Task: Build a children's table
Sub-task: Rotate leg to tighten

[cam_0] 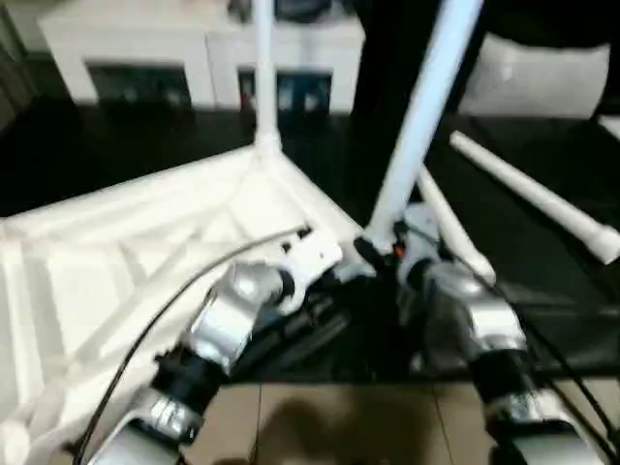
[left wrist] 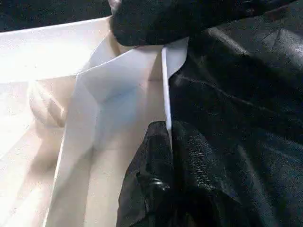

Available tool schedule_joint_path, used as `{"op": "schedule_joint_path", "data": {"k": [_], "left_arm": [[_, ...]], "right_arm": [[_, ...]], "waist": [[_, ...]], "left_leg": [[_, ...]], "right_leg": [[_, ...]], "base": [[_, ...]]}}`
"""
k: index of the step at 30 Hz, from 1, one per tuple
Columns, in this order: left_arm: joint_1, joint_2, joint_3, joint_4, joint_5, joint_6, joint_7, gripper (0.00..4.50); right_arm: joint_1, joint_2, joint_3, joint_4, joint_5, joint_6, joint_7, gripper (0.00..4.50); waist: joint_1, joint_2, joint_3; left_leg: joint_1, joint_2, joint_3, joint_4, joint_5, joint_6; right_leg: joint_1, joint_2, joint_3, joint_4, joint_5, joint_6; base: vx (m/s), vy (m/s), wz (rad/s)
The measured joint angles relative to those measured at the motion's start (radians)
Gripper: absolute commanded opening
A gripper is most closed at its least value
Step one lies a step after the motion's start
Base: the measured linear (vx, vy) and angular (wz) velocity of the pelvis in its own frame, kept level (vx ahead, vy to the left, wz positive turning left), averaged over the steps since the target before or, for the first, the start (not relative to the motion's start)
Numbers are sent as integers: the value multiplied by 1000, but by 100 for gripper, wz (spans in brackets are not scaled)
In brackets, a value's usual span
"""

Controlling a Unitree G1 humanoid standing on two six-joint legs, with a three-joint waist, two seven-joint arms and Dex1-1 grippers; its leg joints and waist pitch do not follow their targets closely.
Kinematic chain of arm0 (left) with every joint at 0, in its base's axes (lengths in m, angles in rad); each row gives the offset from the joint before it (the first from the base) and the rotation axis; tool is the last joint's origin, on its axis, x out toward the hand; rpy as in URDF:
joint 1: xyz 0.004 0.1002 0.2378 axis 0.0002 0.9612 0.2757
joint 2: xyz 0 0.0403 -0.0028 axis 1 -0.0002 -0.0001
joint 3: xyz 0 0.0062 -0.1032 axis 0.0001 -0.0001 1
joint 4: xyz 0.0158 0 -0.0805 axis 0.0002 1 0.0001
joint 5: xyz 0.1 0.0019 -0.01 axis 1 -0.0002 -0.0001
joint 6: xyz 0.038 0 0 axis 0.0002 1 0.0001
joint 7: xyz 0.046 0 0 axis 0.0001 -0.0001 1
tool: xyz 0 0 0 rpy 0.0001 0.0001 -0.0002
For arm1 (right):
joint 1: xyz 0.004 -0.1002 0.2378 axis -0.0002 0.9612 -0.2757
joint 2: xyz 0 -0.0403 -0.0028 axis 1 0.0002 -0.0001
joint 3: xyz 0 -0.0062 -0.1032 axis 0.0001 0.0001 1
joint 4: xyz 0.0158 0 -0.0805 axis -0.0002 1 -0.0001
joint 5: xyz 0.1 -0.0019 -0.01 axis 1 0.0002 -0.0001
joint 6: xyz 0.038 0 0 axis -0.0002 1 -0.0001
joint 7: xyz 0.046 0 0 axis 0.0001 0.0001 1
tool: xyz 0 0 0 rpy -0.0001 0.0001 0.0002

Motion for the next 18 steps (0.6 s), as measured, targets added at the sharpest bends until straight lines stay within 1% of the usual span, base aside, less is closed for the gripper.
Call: {"op": "schedule_joint_path", "data": {"k": [2, 5, 6, 7, 9, 13, 18], "left_arm": [[-6, 24, 4, 14, -6, -25, -9, 0], [-19, 50, 10, 42, -10, -72, -35, 0], [-20, 65, 11, 49, -15, -97, -55, 0], [-20, 76, 10, 53, -15, -114, -69, 0], [-20, 99, 4, 64, -17, -160, -104, 0], [-22, 148, -12, 74, -25, -246, -174, 0], [-27, 196, -26, 98, -48, -342, -283, 0]], "right_arm": [[42, -29, 4, -36, 18, -19, 68, 396], [85, -77, 3, -62, 34, -42, 148, 409], [102, -98, 2, -76, 41, -56, 180, 428], [107, -113, 2, -80, 46, -64, 198, 428], [112, -141, 1, -88, 49, -96, 236, 446], [112, -189, 0, -95, 51, -148, 311, 446], [114, -243, 8, -132, 68, -186, 447, 446]], "waist": [[-3, 0, 0], [-3, 0, 0], [-3, 0, 0], [-4, 0, 0], [-3, 0, 0], [1, 0, -1], [10, 0, -1]], "left_leg": [[0, 0, 2, -2, 0, 0], [-1, 0, 2, -5, 0, 0], [-2, 0, 2, -8, 0, 0], [-3, 1, 3, -9, 0, -1], [-2, 2, 3, -13, -1, -2], [-4, 4, 3, -16, -2, -3], [-6, 4, 5, -12, -4, 1]], "right_leg": [[-1, 2, 5, 0, 7, 5], [-3, 2, 6, 0, 12, 14], [-3, 2, 6, 1, 14, 16], [-4, 2, 6, 2, 14, 16], [-5, 3, 5, 3, 14, 17], [-7, 5, 3, 4, 12, 19], [-7, 4, 4, 4, 12, 14]], "base": [[0, 0, 0], [0, 0, 0], [0, 0, 0], [0, 0, 0], [0, 0, 0], [0, 0, 0], [0, 0, 0]]}}
